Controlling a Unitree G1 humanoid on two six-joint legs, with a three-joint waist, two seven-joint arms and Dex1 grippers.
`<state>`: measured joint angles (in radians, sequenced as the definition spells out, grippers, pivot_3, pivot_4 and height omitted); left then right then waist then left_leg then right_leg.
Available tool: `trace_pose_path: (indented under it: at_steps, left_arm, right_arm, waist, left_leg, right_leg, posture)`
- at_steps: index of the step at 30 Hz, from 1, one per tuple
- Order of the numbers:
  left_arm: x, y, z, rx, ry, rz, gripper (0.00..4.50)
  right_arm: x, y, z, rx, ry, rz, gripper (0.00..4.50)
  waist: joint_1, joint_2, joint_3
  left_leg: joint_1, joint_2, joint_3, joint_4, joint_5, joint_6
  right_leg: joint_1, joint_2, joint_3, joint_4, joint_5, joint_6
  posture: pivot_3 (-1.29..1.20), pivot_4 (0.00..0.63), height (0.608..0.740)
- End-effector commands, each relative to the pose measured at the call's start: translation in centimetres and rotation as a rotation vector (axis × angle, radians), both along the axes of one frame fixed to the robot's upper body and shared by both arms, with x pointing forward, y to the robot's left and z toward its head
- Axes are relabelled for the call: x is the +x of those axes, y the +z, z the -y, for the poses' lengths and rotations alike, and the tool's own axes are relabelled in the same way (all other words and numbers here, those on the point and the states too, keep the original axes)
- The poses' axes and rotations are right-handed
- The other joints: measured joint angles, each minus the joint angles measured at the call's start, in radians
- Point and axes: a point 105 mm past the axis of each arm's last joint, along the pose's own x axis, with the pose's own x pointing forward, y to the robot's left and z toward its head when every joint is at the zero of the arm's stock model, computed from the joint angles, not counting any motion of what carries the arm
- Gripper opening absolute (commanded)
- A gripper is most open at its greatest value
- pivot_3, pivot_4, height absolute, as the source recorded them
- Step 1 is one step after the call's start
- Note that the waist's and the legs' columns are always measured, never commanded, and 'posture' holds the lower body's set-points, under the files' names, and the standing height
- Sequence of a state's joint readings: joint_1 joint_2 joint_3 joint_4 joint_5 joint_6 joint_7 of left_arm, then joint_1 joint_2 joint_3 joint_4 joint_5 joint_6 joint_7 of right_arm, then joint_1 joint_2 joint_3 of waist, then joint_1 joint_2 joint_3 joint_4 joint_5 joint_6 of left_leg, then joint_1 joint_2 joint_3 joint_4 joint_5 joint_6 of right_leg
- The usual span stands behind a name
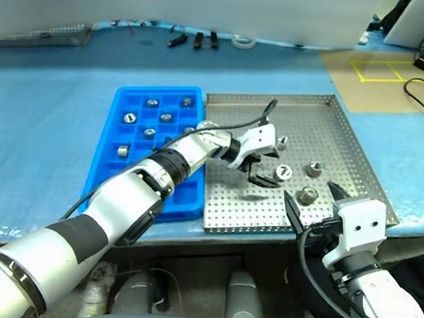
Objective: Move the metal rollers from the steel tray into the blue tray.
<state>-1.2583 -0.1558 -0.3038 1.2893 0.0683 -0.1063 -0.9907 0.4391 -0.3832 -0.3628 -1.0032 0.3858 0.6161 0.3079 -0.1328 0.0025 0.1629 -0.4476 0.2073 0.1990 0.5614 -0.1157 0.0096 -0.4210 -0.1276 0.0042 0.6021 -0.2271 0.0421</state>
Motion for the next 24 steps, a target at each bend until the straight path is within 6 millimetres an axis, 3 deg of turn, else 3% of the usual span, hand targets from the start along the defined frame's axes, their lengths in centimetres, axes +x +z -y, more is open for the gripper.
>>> trace_pose_path:
  at_steps: [1,16,24]
  left_arm:
    - [0.4,1.0,0.9,-0.025,0.041,0.055,4.46]
    - [0.9,-2.6,0.3,0.068,0.172,0.054,4.46]
    - [1.9,-3.3,-1.1,0.117,0.234,0.065,4.46]
  right_arm:
    - [-0.5,1.4,0.1,-0.026,-0.021,0.07,4.5]
    - [-1.0,1.2,1.1,-0.052,-0.065,0.051,4.5]
    - [-0.7,1.2,1.0,-0.057,-0.062,0.049,4.5]
  waist:
    - [-0.028,0.0,0.0]
    - [-0.15,0.0,0.0]
    - [-0.18,0.0,0.0]
  left_leg:
    - [-0.001,0.0,0.0,0.002,-0.001,0.001]
    - [-0.008,-0.003,-0.005,0.011,-0.01,0.01]
    - [-0.006,-0.016,-0.006,0.012,-0.016,0.018]
  right_leg:
    - [0.0,0.0,0.0,0.0,0.0,0.0]
    - [0.011,-0.004,-0.005,-0.015,0.0,0.003]
    - [0.018,-0.018,-0.01,-0.017,0.001,0.002]
  posture:
    - [-0.78,0.15,0.74]
    - [-0.79,0.15,0.74]
    - [-0.78,0.15,0.74]
